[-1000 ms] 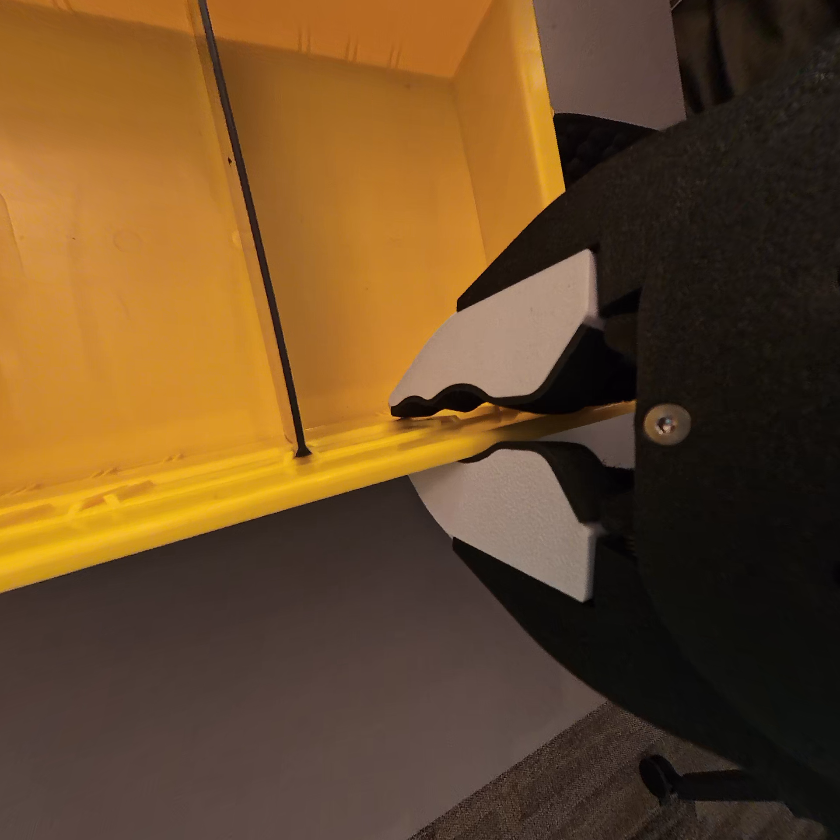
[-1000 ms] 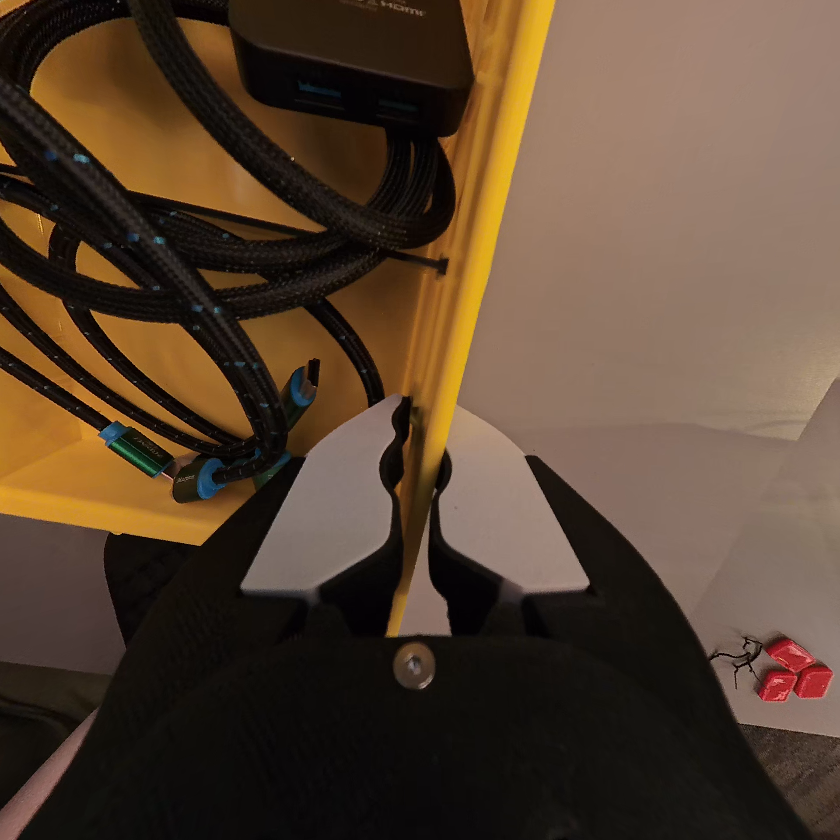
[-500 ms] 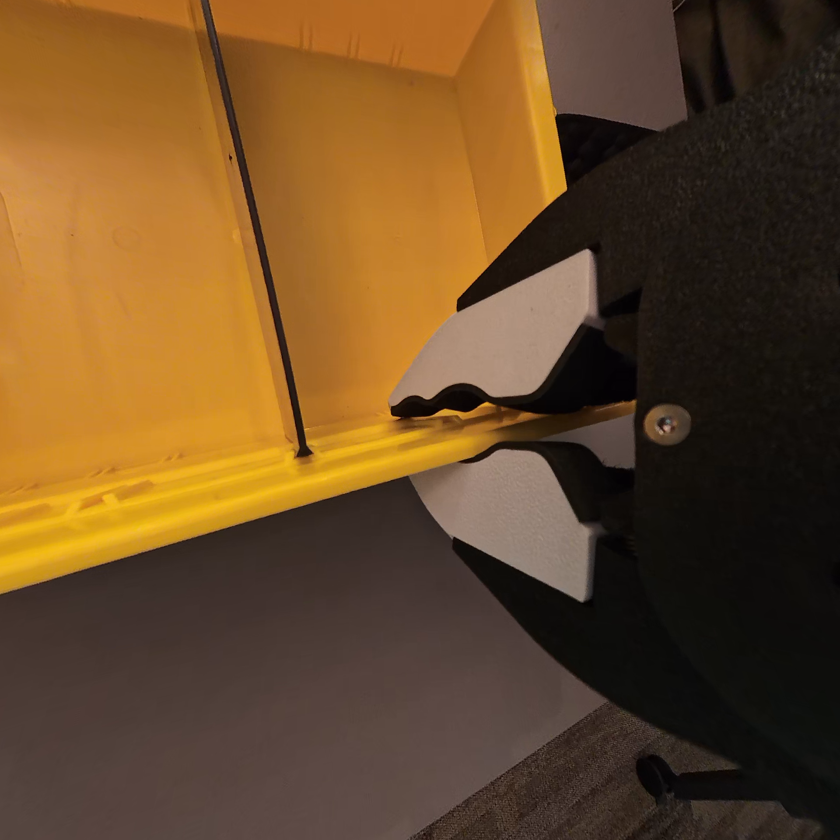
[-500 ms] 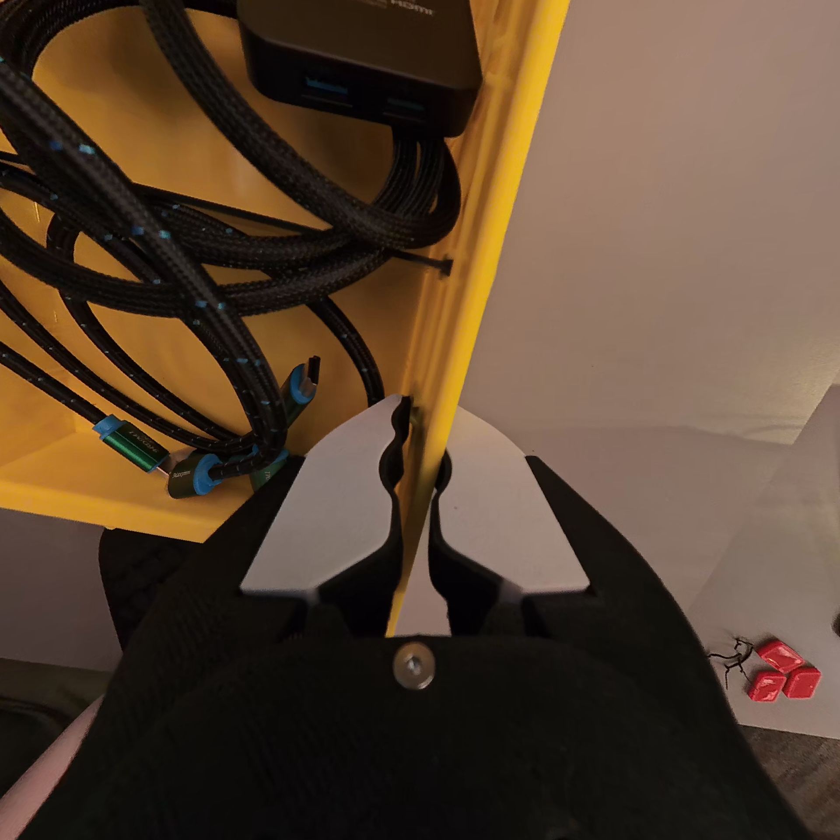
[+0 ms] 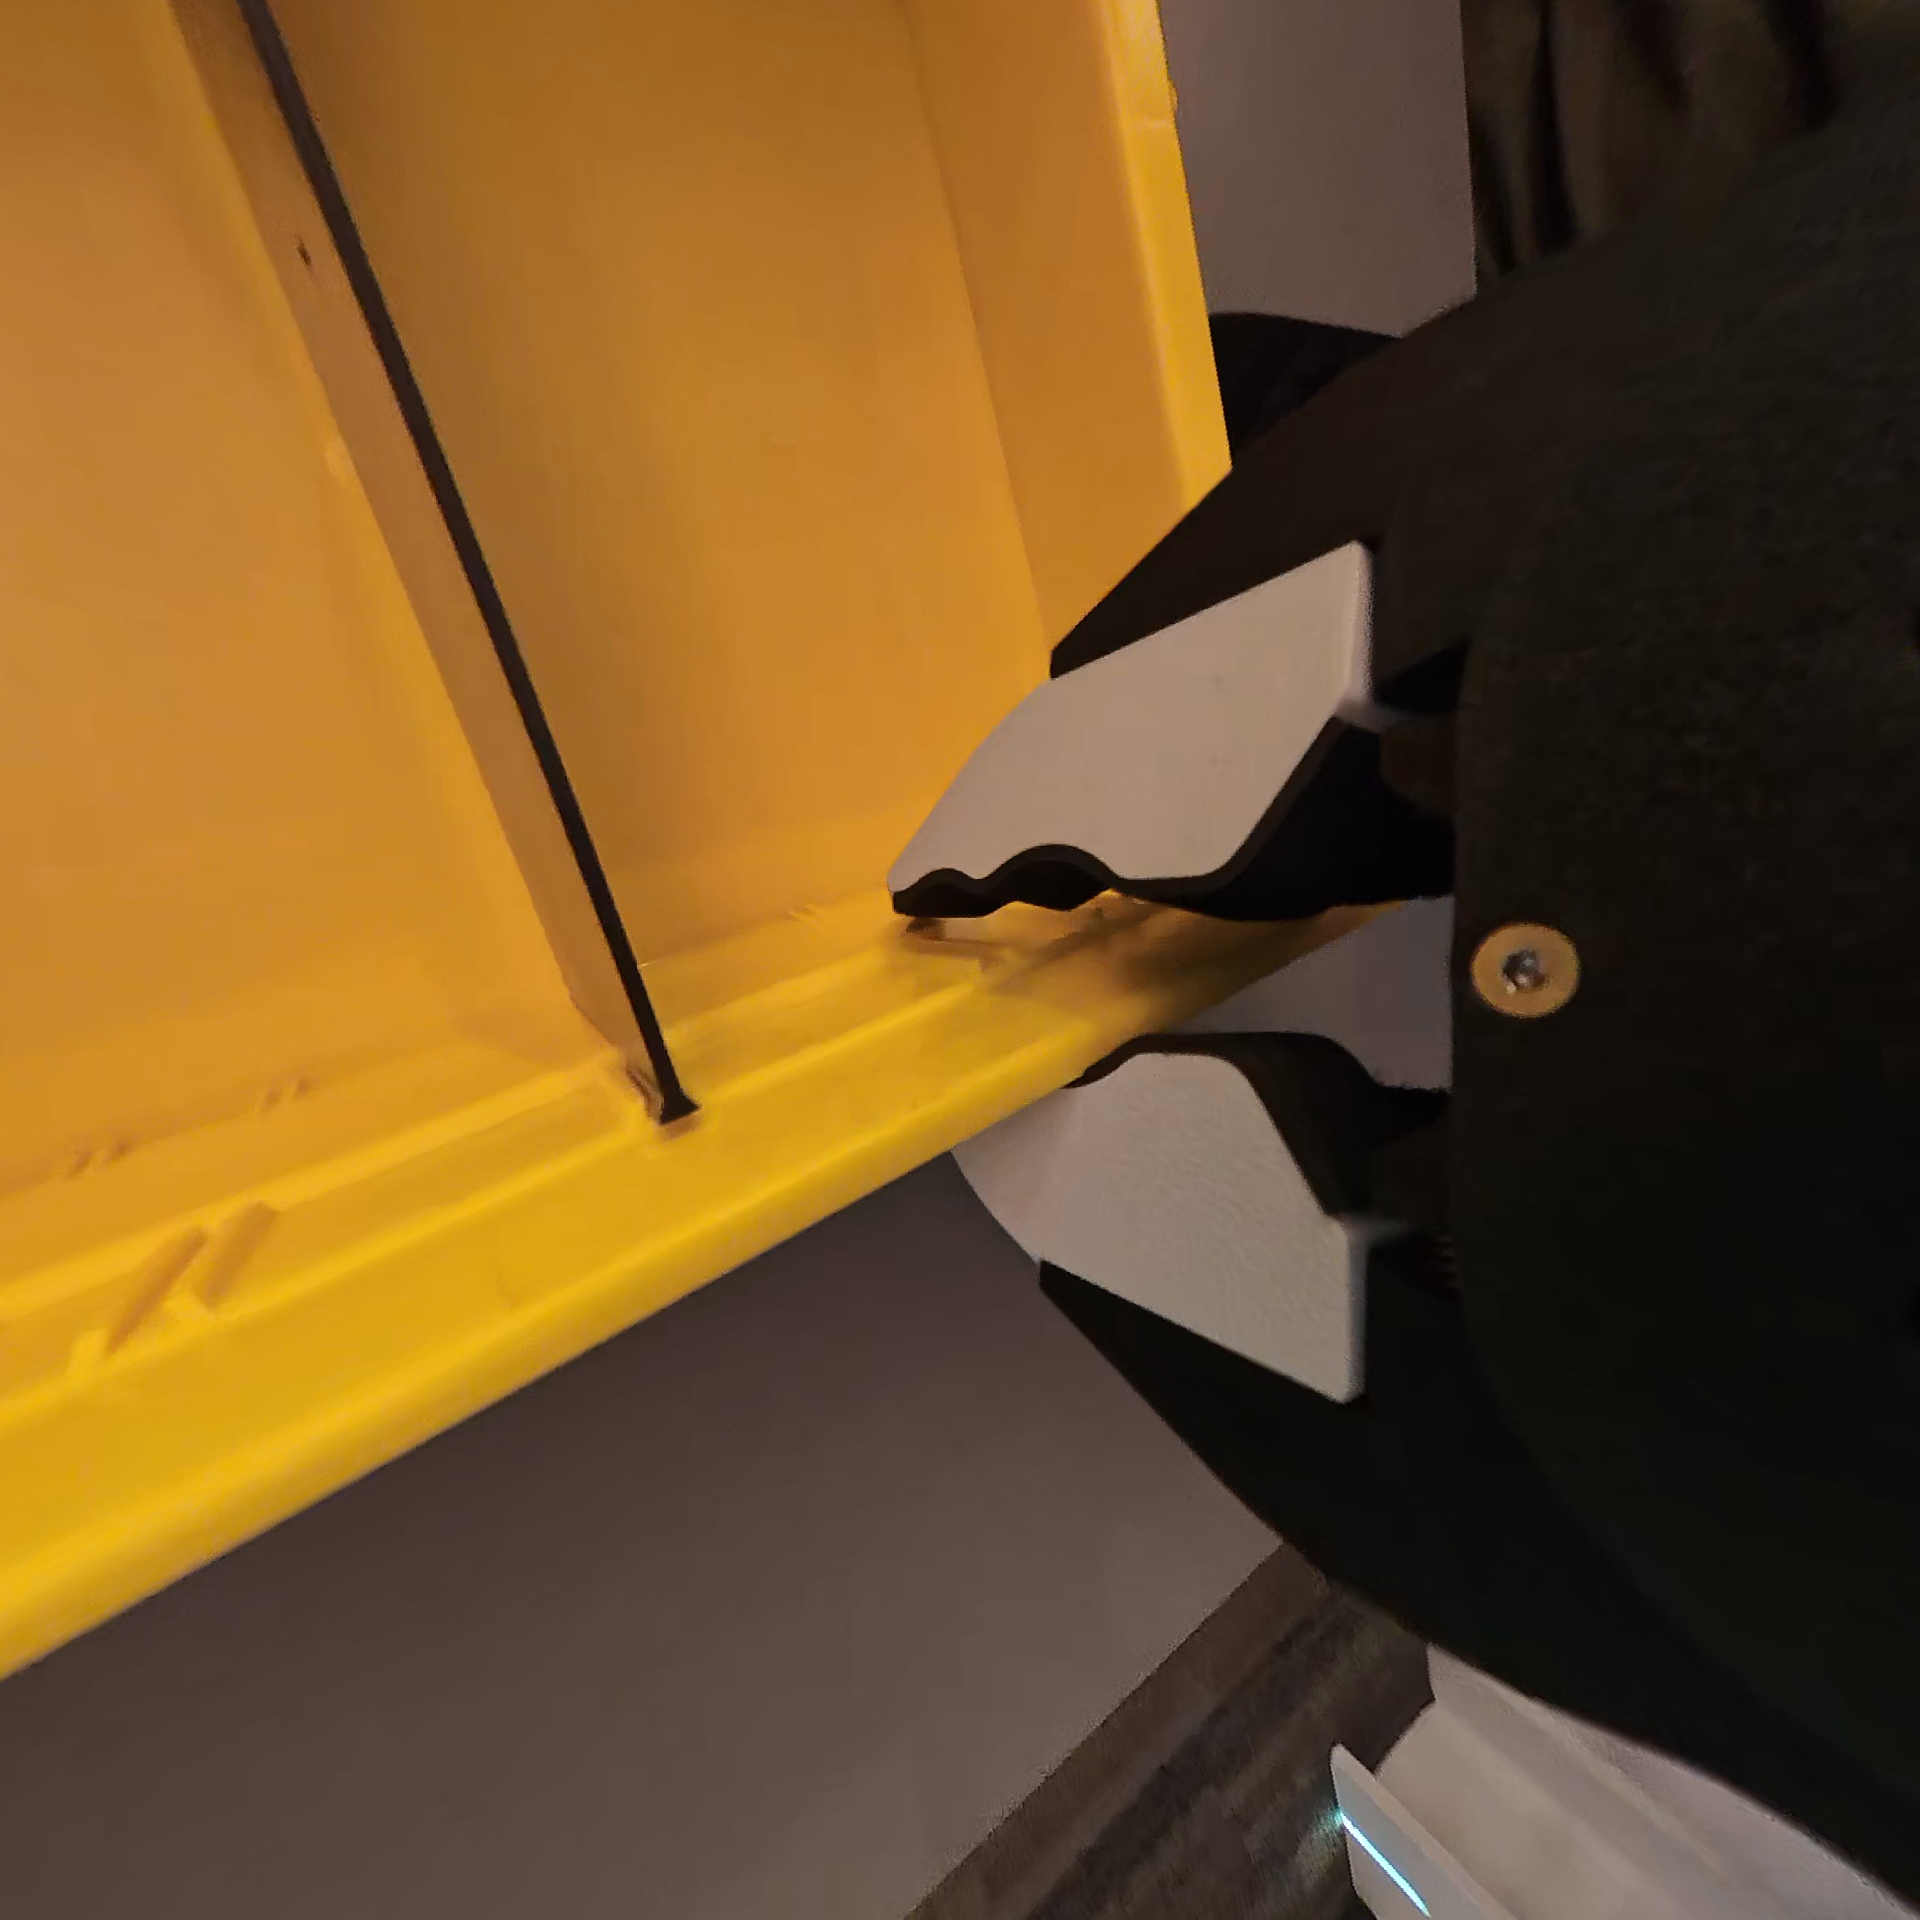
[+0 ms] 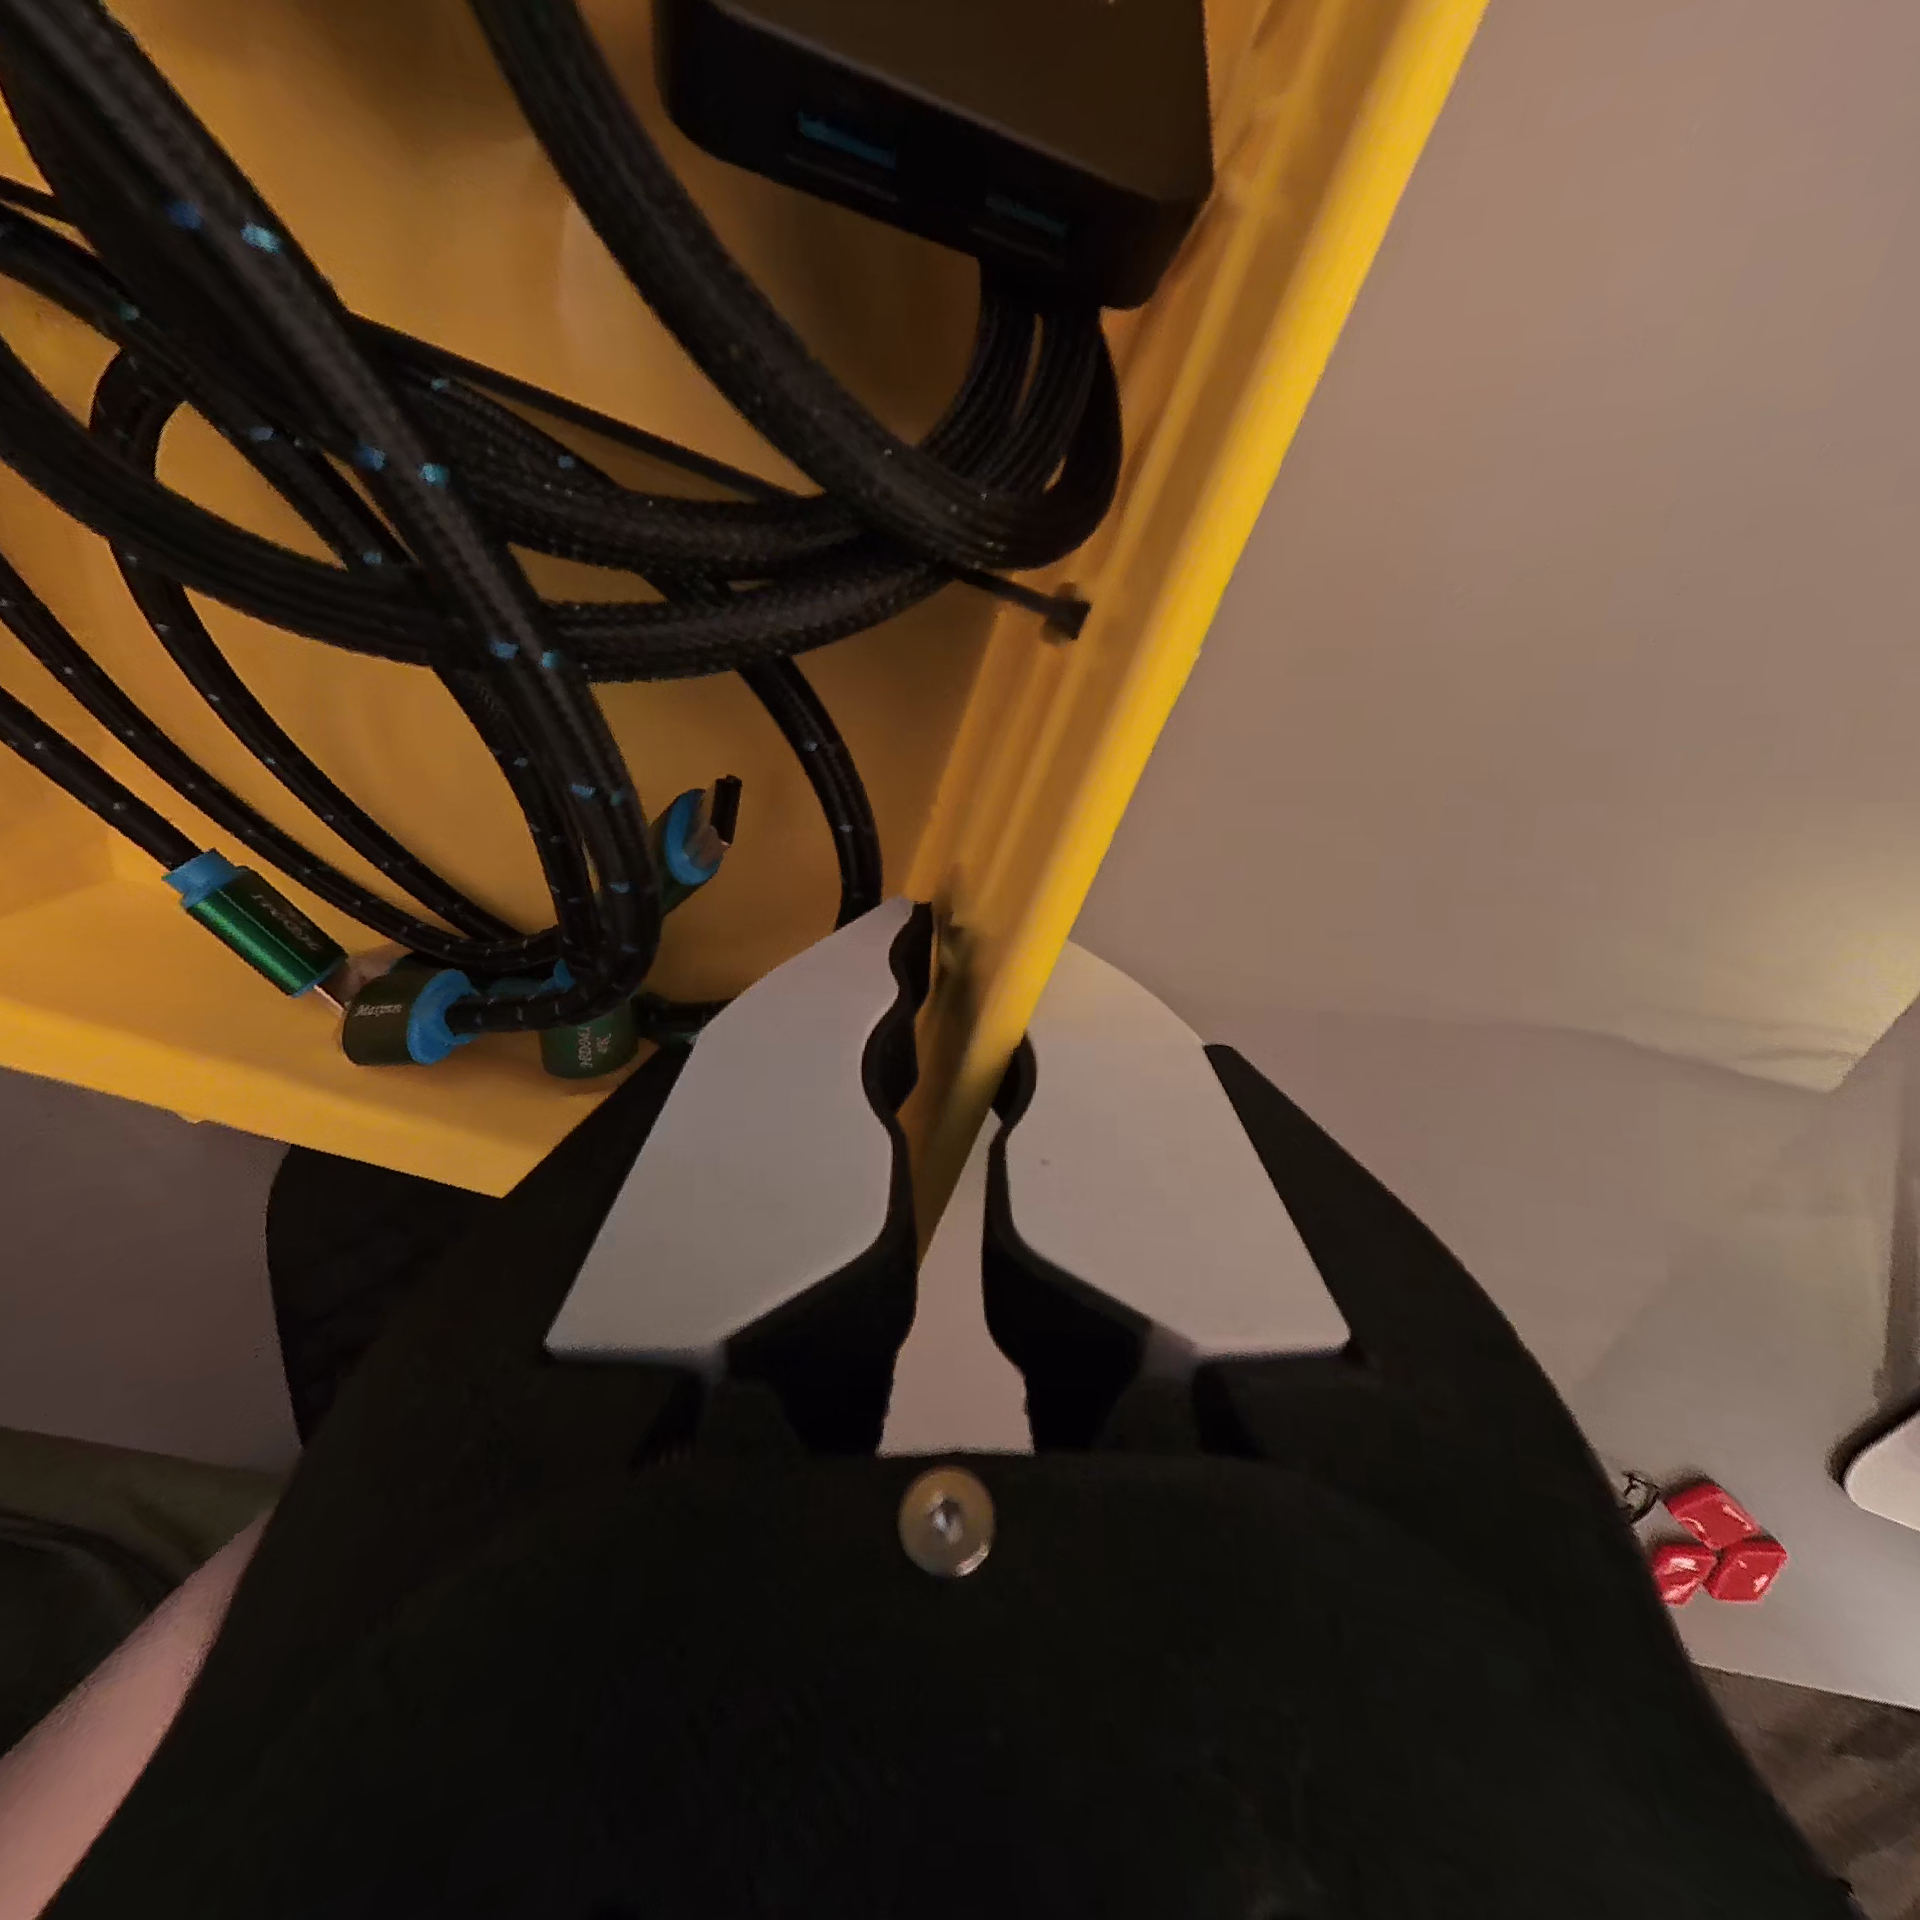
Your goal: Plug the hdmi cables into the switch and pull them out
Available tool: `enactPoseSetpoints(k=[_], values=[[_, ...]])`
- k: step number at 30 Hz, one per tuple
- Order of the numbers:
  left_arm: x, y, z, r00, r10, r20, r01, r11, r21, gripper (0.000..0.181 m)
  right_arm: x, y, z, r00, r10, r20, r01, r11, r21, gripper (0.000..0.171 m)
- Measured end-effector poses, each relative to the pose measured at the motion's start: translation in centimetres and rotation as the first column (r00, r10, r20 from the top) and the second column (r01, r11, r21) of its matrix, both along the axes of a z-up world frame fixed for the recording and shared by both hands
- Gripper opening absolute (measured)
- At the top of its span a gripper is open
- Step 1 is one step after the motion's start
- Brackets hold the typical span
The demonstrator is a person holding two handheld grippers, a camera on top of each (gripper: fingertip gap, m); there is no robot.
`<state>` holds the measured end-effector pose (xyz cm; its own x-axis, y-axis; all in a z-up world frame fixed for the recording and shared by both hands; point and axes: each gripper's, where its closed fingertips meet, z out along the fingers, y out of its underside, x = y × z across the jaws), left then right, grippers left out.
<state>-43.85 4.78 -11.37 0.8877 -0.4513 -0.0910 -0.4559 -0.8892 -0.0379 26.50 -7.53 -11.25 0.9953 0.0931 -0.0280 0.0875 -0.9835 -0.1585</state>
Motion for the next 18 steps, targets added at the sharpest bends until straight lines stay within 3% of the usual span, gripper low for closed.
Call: enactPoseSetpoints(k=[7, 14, 18], values=[[3.6, -0.7, -0.1, 0.997, -0.060, -0.038, 0.059, 0.998, -0.025, 0.026, -2.8, 1.0, 0.0, 0.998, 0.060, 0.012, -0.059, 0.997, -0.047, 0.010], [6.2, -1.0, -0.1, 0.978, -0.142, -0.152, 0.140, 0.990, -0.020, 0.037, -6.7, 0.6, 0.1, 0.975, 0.171, 0.143, -0.141, 0.970, -0.199, 0.026], [7.5, -0.9, -0.2, 0.965, -0.180, -0.189, 0.183, 0.983, -0.003, 0.043, -9.4, 1.4, 0.1, 0.961, 0.223, 0.162, -0.187, 0.960, -0.209, 0.028]])
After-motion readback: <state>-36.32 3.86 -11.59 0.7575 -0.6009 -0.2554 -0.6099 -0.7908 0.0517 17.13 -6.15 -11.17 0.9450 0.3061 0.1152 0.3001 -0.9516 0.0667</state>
